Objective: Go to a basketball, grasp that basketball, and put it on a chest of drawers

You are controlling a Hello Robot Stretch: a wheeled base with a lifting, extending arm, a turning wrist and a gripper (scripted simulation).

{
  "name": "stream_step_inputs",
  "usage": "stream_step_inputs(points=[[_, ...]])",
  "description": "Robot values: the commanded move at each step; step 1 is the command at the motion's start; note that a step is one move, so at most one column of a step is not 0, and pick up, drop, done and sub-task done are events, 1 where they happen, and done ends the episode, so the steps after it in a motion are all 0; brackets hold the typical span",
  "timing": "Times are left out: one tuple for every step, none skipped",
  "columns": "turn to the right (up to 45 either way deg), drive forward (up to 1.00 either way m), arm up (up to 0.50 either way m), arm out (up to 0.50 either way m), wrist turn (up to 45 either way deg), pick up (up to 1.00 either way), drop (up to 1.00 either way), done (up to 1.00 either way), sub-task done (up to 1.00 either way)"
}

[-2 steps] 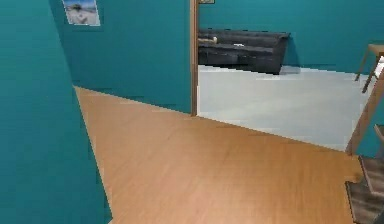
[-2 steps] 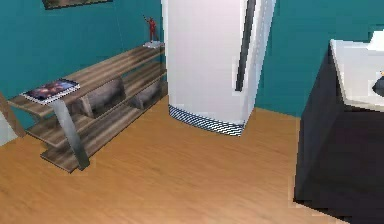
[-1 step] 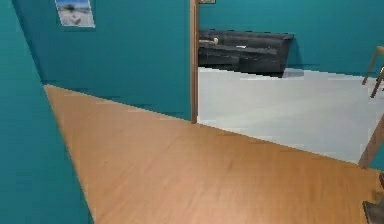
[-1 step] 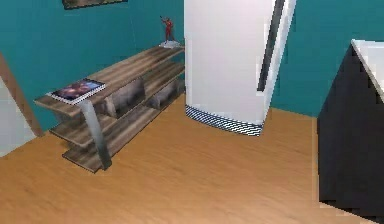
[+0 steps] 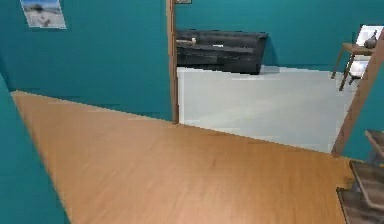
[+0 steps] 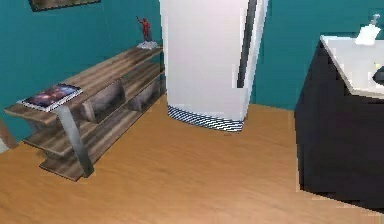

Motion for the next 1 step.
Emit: stream_step_inputs(points=[[0.0, 0.9, 0.0, 0.0, 0.0, 0.0, 0.0, 0.0, 0.0]])
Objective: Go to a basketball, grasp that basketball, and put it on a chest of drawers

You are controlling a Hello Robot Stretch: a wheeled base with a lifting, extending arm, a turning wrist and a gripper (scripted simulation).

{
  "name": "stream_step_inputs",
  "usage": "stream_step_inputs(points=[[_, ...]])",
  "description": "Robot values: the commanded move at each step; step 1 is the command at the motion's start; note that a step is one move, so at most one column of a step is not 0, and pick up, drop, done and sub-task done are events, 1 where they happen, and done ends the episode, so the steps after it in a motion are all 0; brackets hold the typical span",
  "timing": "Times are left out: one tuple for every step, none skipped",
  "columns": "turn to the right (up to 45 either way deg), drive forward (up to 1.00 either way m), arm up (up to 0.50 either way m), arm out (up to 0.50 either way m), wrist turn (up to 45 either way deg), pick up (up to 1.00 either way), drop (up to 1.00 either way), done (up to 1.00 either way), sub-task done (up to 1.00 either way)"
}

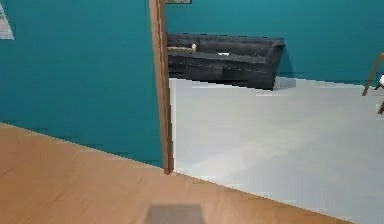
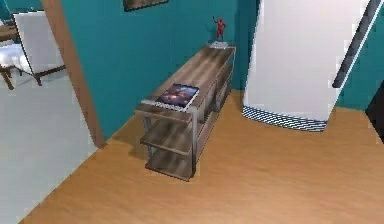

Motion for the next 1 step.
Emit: stream_step_inputs(points=[[36.0, 0.0, 0.0, 0.0, 0.0, 0.0, 0.0, 0.0, 0.0]])
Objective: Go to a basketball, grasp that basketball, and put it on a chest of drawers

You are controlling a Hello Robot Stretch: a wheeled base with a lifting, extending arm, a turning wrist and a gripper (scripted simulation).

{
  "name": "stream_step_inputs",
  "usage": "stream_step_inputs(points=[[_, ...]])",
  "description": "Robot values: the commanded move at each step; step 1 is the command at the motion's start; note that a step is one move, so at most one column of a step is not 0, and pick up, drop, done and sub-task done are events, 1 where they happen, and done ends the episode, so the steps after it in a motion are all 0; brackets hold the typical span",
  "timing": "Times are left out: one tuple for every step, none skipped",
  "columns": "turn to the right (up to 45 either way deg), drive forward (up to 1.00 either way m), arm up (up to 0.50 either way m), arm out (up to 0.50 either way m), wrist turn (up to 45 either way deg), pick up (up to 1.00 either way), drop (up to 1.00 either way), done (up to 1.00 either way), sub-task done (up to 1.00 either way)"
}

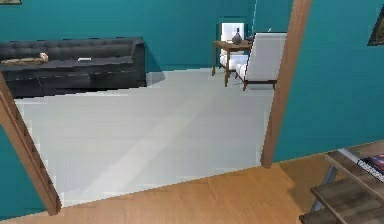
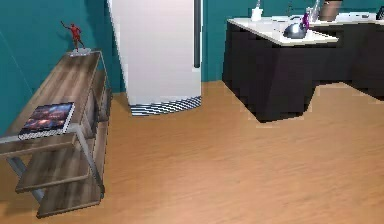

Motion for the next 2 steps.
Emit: stream_step_inputs(points=[[0.0, 0.05, 0.0, 0.0, 0.0, 0.0, 0.0, 0.0, 0.0], [-45.0, 0.0, 0.0, 0.0, 0.0, 0.0, 0.0, 0.0, 0.0]])
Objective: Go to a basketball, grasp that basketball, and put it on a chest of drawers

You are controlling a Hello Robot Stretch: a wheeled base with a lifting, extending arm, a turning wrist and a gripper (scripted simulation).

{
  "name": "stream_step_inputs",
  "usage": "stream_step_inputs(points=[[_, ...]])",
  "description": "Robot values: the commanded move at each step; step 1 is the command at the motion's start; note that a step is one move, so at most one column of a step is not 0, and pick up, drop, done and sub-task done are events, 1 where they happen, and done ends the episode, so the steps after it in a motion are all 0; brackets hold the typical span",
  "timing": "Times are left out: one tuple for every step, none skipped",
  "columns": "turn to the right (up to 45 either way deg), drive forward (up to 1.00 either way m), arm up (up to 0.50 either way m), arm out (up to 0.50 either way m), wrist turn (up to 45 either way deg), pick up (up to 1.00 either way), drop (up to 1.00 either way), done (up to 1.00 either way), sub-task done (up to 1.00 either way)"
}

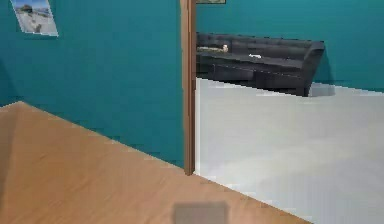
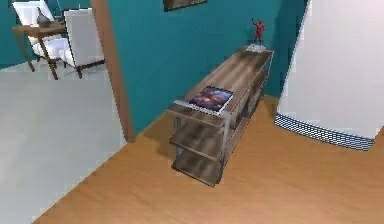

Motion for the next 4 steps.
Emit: stream_step_inputs(points=[[-45.0, 0.0, 0.0, 0.0, 0.0, 0.0, 0.0, 0.0, 0.0], [-12.0, 0.0, 0.0, 0.0, 0.0, 0.0, 0.0, 0.0, 0.0], [0.0, 0.3, 0.0, 0.0, 0.0, 0.0, 0.0, 0.0, 0.0], [-3.0, 0.0, 0.0, 0.0, 0.0, 0.0, 0.0, 0.0, 0.0]])
